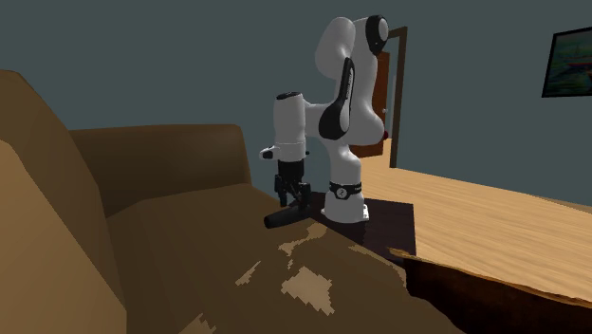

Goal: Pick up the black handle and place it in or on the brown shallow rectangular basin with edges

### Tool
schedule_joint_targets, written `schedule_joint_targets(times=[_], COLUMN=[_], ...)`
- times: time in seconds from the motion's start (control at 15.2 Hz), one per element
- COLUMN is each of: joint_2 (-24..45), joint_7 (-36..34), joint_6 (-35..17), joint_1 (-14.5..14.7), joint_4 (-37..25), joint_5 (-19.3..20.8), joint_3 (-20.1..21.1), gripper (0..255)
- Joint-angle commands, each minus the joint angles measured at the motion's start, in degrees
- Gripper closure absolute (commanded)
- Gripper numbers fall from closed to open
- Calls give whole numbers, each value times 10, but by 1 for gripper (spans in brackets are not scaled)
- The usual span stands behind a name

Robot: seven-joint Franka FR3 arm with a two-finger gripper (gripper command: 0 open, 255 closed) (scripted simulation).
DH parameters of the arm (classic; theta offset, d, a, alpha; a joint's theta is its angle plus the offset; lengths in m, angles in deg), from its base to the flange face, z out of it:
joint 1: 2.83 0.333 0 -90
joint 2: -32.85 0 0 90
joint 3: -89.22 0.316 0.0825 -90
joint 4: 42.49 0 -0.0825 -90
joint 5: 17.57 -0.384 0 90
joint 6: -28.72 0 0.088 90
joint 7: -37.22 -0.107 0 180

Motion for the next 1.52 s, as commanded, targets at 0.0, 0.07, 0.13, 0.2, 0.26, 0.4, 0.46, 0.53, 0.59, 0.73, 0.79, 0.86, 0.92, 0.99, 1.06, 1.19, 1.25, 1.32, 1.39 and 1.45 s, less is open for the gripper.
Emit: schedule_joint_targets(times=[0.0, 0.07, 0.13, 0.2, 0.26, 0.4, 0.46, 0.53, 0.59, 0.73, 0.79, 0.86, 0.92, 0.99, 1.06, 1.19, 1.25, 1.32, 1.39, 1.45], joint_2=[0, 0, 0, 0, 0, 0, 0, 0, 0, -12, -24, -36, -47, -58, -68, -88, -97, -106, -115, -123], joint_7=[0, 0, 0, 0, 0, 0, 0, 0, 0, 0, 0, 1, 1, 1, 1, 2, 2, 2, 2, 2], joint_6=[0, 0, 0, 0, 0, 0, 0, 0, 0, 14, 27, 41, 55, 68, 81, 107, 120, 132, 145, 157], joint_1=[0, 0, 0, 0, 0, 0, 0, 0, 0, 0, 0, 0, 0, 0, 0, 0, 0, 0, 0, 1], joint_4=[0, 0, 0, 0, 0, 0, 0, 0, 0, -2, -4, -6, -8, -11, -13, -20, -23, -26, -30, -34], joint_5=[0, 0, 0, 0, 0, 0, 0, 0, 0, 0, -1, -2, -2, -3, -3, -5, -6, -6, -7, -8], joint_3=[0, 0, 0, 0, 0, 0, 0, 0, 0, 1, 1, 2, 2, 3, 4, 5, 6, 6, 7, 8], gripper=[0, 255, 255, 255, 255, 255, 255, 255, 255, 255, 255, 255, 255, 255, 255, 255, 255, 255, 255, 255])
